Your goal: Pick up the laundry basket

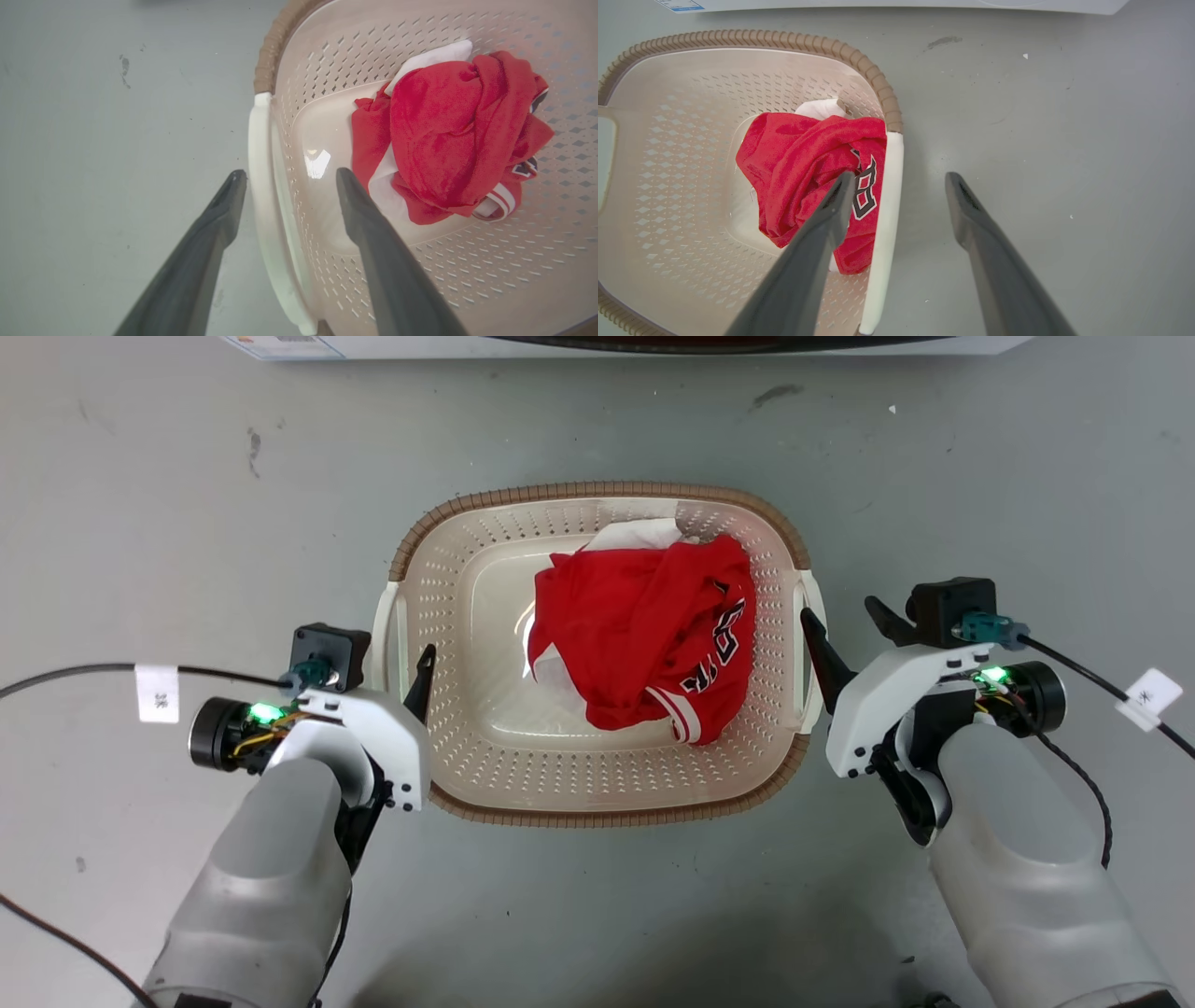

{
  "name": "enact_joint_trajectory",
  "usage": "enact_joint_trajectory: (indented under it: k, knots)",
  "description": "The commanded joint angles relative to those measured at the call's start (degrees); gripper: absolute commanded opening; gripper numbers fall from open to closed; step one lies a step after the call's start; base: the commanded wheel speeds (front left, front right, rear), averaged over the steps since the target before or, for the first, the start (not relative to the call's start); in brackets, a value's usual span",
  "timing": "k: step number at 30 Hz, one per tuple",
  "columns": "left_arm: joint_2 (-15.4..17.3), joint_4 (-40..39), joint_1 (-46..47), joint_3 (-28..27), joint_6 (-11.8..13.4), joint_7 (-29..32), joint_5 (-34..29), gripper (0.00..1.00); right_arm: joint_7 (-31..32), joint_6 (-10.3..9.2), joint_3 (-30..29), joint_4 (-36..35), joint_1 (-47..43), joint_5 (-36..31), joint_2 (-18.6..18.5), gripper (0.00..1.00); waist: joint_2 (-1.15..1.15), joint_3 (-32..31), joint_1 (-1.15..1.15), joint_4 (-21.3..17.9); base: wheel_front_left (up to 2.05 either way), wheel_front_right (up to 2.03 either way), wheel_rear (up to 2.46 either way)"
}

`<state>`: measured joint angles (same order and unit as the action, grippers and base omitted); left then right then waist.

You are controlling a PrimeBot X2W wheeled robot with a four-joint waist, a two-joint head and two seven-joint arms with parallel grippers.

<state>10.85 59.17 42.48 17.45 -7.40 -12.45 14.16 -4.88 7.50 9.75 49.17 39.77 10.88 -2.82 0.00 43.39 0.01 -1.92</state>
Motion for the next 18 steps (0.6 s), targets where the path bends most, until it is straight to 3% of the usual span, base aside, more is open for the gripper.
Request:
enact_joint_trajectory:
  k: [1, 18]
  knots:
    - [0.67, 1.07, 1.81, 1.69, -0.06, 0.84, 1.45, 1.00, 0.57, -0.02, 0.97, 1.94, 1.89, 0.81, -0.08, 1.00, 0.00, 0.74, -0.01, 0.09, 0.00, 0.00, 0.00]
    - [6.07, 0.79, 8.60, 19.41, -0.07, 11.30, 16.49, 1.00, 7.80, -0.02, 9.67, 13.75, 10.38, 9.64, -0.08, 1.00, 0.00, 3.37, -0.01, -0.08, 0.00, 0.00, 0.00]
